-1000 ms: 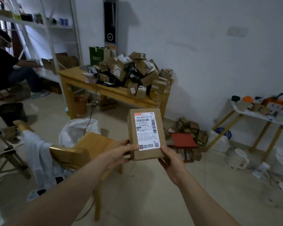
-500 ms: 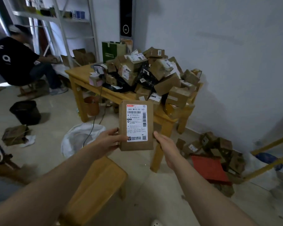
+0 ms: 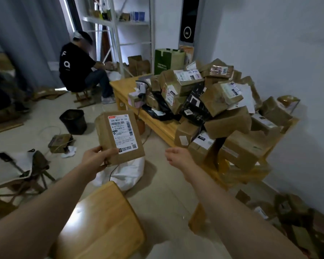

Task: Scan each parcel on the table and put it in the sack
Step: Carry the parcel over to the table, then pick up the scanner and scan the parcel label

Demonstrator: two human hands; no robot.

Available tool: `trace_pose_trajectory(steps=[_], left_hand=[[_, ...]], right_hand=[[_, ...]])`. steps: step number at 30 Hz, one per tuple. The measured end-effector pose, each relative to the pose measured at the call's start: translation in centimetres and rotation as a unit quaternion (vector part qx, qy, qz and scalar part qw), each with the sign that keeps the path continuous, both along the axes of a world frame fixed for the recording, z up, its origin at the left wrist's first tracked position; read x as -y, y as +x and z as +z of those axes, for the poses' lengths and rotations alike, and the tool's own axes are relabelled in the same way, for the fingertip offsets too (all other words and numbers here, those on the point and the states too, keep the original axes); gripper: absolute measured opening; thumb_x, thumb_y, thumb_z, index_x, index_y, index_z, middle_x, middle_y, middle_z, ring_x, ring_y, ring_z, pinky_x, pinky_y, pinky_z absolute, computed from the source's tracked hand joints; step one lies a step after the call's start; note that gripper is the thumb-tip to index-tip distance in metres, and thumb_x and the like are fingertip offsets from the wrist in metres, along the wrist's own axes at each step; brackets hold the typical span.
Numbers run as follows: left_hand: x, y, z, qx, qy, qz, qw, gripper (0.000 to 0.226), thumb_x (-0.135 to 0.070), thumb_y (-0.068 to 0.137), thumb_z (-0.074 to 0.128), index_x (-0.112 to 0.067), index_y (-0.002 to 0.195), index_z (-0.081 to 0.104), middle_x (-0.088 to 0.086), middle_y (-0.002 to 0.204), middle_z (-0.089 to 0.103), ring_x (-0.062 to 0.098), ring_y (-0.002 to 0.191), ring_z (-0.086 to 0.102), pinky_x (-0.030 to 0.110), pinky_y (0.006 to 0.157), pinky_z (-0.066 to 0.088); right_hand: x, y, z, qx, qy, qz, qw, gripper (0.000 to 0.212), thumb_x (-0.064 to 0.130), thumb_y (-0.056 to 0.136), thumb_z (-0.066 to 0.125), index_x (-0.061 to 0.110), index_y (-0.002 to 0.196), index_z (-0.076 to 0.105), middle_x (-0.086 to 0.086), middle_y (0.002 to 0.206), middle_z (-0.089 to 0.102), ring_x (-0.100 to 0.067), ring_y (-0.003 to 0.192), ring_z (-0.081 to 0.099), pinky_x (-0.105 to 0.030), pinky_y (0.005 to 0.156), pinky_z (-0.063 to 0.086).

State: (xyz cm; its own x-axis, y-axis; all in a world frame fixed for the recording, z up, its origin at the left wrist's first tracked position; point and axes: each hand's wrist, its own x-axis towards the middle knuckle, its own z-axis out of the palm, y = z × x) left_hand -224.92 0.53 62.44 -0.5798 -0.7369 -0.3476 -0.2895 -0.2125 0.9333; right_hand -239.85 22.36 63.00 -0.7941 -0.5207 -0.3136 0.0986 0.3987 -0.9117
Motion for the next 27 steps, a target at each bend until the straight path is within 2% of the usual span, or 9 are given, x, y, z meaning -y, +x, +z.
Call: trace_pose_trajectory(steps=[2, 5, 9, 11, 14, 18, 20, 23, 27], left_hand=[[1.2, -2.0, -0.4, 0.010, -0.008, 0.016, 1.000, 0.057, -0.019, 0.073, 0.081, -0.008, 0.124, 0.058, 0.009, 0.108, 0.065, 0.023, 0.093, 0.062, 0.031, 0.069, 0.051], [3.3, -5.6, -0.9, 0.010, -0.018, 0.038, 0.999, 0.062, -0.019, 0.072, 0.083, -0.007, 0.126, 0.056, 0.007, 0.102, 0.064, 0.020, 0.086, 0.061, 0.034, 0.074, 0.052], [7.1, -11.6, -1.4, -0.007, -0.035, 0.055, 0.998, 0.054, -0.015, 0.074, 0.081, -0.007, 0.121, 0.057, 0.004, 0.091, 0.063, 0.017, 0.075, 0.060, 0.027, 0.061, 0.050], [10.0, -15.2, -1.6, -0.015, -0.037, 0.065, 0.997, 0.049, -0.014, 0.075, 0.080, -0.007, 0.119, 0.058, 0.002, 0.085, 0.062, 0.016, 0.069, 0.057, 0.027, 0.063, 0.051], [16.1, -21.3, -2.0, -0.029, -0.032, 0.077, 0.996, 0.054, -0.016, 0.075, 0.081, -0.009, 0.122, 0.057, 0.000, 0.088, 0.061, 0.014, 0.070, 0.055, 0.027, 0.063, 0.049], [24.6, -28.3, -2.3, -0.038, -0.021, 0.091, 0.995, 0.057, -0.018, 0.075, 0.081, -0.011, 0.126, 0.056, 0.005, 0.108, 0.063, 0.010, 0.077, 0.058, 0.022, 0.060, 0.045], [28.1, -30.7, -2.3, -0.030, -0.029, 0.093, 0.995, 0.057, -0.016, 0.076, 0.080, -0.010, 0.127, 0.056, 0.006, 0.109, 0.063, 0.010, 0.078, 0.059, 0.021, 0.059, 0.046], [32.9, -33.4, -2.4, -0.020, -0.043, 0.085, 0.995, 0.060, -0.015, 0.076, 0.080, -0.008, 0.129, 0.054, 0.007, 0.112, 0.064, 0.014, 0.083, 0.063, 0.021, 0.060, 0.049], [37.1, -36.0, -2.8, -0.010, -0.059, 0.087, 0.994, 0.065, -0.017, 0.074, 0.082, -0.010, 0.132, 0.052, 0.004, 0.115, 0.064, 0.018, 0.093, 0.063, 0.023, 0.065, 0.051]], right_hand=[[1.9, -2.3, -0.4, -0.003, 0.008, 0.001, 1.000, 0.028, 0.016, 0.090, 0.060, 0.012, 0.118, 0.064, -0.006, 0.113, 0.062, -0.021, 0.110, 0.057, -0.038, 0.101, 0.046], [4.5, -5.8, -0.8, -0.011, 0.010, 0.004, 1.000, 0.020, 0.015, 0.089, 0.060, 0.017, 0.107, 0.066, -0.005, 0.111, 0.064, -0.021, 0.108, 0.058, -0.037, 0.098, 0.048], [9.5, -11.1, -1.0, -0.017, -0.004, 0.017, 1.000, 0.012, 0.012, 0.088, 0.060, 0.021, 0.096, 0.063, -0.002, 0.102, 0.066, -0.015, 0.091, 0.059, -0.026, 0.076, 0.047], [13.1, -14.1, -1.2, -0.027, -0.006, 0.014, 1.000, 0.012, 0.012, 0.089, 0.059, 0.019, 0.098, 0.064, -0.003, 0.099, 0.067, -0.015, 0.086, 0.060, -0.025, 0.070, 0.046], [19.7, -19.8, -0.9, -0.073, 0.011, 0.024, 0.997, 0.024, 0.012, 0.092, 0.056, 0.013, 0.113, 0.067, -0.004, 0.104, 0.067, -0.017, 0.094, 0.062, -0.027, 0.077, 0.049], [28.9, -27.2, 0.1, -0.155, 0.087, 0.061, 0.982, 0.034, 0.013, 0.098, 0.044, 0.010, 0.130, 0.057, -0.005, 0.133, 0.057, -0.024, 0.117, 0.054, -0.034, 0.093, 0.045], [33.2, -30.1, 0.0, -0.185, 0.150, 0.072, 0.969, 0.033, 0.013, 0.098, 0.041, 0.007, 0.126, 0.058, -0.010, 0.130, 0.057, -0.030, 0.117, 0.053, -0.037, 0.094, 0.044], [39.0, -34.1, -0.6, -0.237, 0.236, 0.093, 0.938, 0.027, 0.013, 0.097, 0.041, 0.003, 0.113, 0.060, -0.015, 0.116, 0.061, -0.033, 0.106, 0.057, -0.039, 0.087, 0.050], [44.5, -38.3, -2.4, -0.239, 0.320, 0.097, 0.912, 0.032, 0.013, 0.095, 0.049, 0.003, 0.126, 0.050, -0.015, 0.122, 0.055, -0.034, 0.110, 0.056, -0.040, 0.080, 0.048]])
